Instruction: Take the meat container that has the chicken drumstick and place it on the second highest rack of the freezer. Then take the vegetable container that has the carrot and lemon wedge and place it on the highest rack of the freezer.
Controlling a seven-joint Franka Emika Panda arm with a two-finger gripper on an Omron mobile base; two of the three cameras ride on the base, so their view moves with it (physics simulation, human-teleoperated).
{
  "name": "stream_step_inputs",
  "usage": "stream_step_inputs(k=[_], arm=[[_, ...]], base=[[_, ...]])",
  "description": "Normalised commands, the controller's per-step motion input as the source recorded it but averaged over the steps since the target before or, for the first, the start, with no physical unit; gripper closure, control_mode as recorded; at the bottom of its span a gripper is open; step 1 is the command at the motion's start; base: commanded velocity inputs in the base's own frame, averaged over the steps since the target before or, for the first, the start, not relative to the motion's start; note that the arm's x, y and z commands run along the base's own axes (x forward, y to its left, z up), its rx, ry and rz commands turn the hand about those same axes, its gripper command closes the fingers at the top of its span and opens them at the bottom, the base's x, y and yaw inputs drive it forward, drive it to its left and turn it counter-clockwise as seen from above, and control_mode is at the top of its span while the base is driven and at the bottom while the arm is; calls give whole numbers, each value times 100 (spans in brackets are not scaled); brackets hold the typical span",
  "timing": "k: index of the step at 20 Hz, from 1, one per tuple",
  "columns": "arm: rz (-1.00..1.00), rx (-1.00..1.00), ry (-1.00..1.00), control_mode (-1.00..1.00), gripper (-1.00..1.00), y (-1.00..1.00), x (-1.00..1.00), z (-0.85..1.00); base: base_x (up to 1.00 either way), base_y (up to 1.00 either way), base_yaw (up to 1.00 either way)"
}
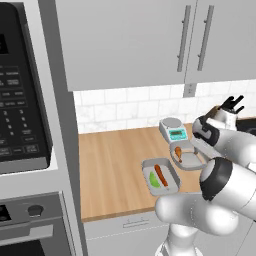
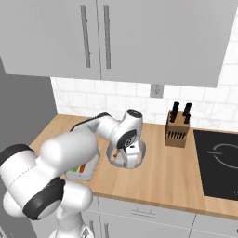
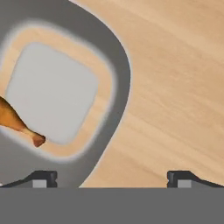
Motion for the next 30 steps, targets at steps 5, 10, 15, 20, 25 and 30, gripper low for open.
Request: stream_step_inputs(k=[5, 10, 15, 20, 25, 30], arm=[[-15, 0, 0, -100, -100, -2, 28, -38], [-12, 0, 0, -100, -100, 0, 14, -19], [-8, 0, 0, -100, -100, 0, 0, -26], [-9, 0, 0, -100, -100, 0, 0, -22], [-5, 0, 0, -100, -100, 0, 0, -9], [-2, 0, 0, -100, -100, 0, 2, -12]], base=[[0, 0, 0], [0, 0, 0], [0, 0, 0], [0, 0, 0], [0, 0, 0], [0, 0, 0]])
